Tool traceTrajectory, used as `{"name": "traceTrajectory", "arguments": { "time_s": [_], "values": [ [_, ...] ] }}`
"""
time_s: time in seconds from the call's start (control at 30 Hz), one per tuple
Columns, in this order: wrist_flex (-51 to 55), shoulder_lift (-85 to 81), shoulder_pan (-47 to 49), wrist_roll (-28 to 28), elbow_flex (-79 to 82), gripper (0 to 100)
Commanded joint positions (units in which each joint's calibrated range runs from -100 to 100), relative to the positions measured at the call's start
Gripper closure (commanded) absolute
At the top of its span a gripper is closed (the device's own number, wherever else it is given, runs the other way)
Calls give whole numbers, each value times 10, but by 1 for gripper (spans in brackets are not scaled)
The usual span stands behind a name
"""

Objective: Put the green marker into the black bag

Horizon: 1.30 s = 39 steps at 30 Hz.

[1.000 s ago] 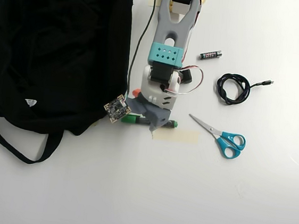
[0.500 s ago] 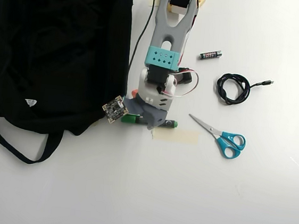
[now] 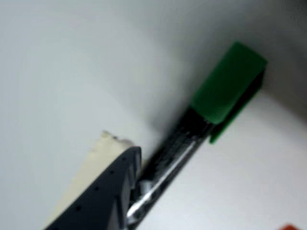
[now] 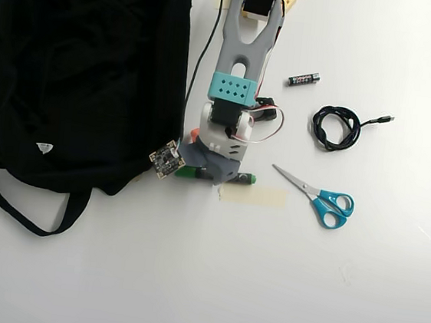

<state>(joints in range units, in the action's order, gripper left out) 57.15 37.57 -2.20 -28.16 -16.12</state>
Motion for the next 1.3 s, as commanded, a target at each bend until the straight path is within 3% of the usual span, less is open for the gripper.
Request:
{"name": "traceTrajectory", "arguments": {
  "time_s": [0.0,1.27],
  "values": [
    [1,-6,6,1,-21,52],
    [18,-1,10,7,-22,52]
  ]
}}
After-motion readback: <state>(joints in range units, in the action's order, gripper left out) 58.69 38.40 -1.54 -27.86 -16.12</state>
